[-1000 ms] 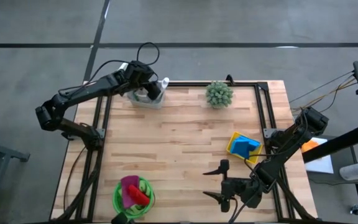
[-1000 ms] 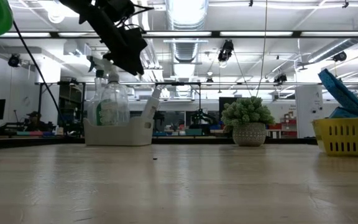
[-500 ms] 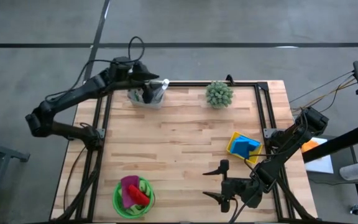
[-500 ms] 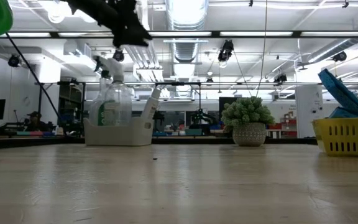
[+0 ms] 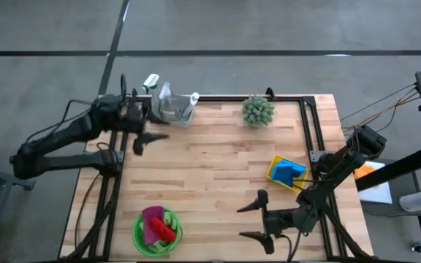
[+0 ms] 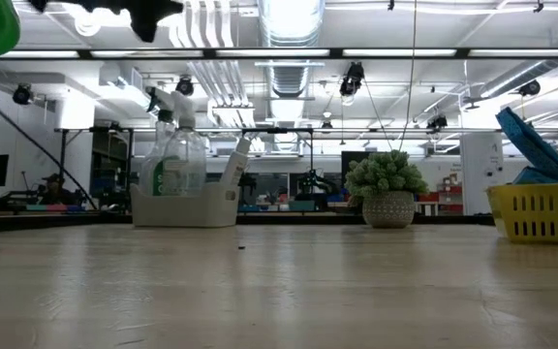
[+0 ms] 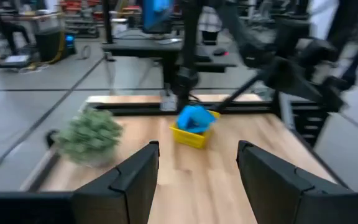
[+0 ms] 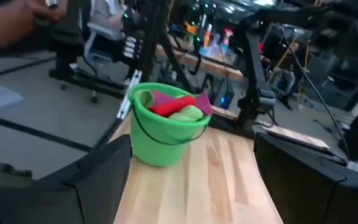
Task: Pick & Place Kitchen Items
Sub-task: Return to Home Position
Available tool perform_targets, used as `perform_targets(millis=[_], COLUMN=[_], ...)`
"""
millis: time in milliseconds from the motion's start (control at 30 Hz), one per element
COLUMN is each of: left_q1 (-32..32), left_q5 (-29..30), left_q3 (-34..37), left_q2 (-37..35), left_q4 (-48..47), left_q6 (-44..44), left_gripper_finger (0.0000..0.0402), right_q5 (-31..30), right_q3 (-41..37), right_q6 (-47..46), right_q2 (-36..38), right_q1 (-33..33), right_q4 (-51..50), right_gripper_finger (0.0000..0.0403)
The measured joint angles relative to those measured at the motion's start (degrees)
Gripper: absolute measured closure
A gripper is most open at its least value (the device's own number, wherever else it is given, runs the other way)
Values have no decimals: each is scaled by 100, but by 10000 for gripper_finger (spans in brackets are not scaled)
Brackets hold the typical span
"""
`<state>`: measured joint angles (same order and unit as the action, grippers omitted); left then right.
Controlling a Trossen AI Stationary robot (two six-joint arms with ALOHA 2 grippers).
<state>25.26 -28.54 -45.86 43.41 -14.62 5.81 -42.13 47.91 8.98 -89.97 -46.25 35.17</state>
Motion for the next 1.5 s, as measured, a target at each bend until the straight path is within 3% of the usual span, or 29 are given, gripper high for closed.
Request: perform_targets(millis=[233, 467, 633, 833, 933, 1000, 1100, 1267, 1500], left_q1=[-638, -770, -770, -770, -770, -770, -770, -770, -770], left_q5=[3, -5, 3, -1, -8, -81, -438, -1053, -1188], left_q3=[1566, 2621, 3128, 3494, 3748, 3928, 4119, 4286, 4294], left_q2=[-1560, -2693, -3067, -3115, -3040, -3046, -3047, -3057, -3057], left_q4=[257, 566, 2011, 1901, 1892, 1934, 2057, 2602, 2668], left_q6=[-197, -533, -1234, -1856, -2107, -1982, -1803, -1595, -1300], left_gripper_finger=[183, 183, 183, 183, 183, 183, 183, 183, 183], right_q5=[133, 275, 85, -270, -466, -14, 1244, 2260, 2621], right_q3=[-640, -1490, -2208, -2768, -2960, -3088, -3297, -3555, -4095], right_q6=[-184, -736, -773, -279, -1236, -1281, -1140, -1212, -1117], right_q2=[558, 2329, 3741, 5159, 5698, 5910, 6106, 6299, 6753], right_q1=[25, 23, 23, 32, 34, 36, 34, 40, 47], right_q4=[144, -817, -738, -817, -797, -959, -1109, -1043, -1037], right_gripper_finger=[69, 69, 69, 69, 69, 69, 69, 69, 69])
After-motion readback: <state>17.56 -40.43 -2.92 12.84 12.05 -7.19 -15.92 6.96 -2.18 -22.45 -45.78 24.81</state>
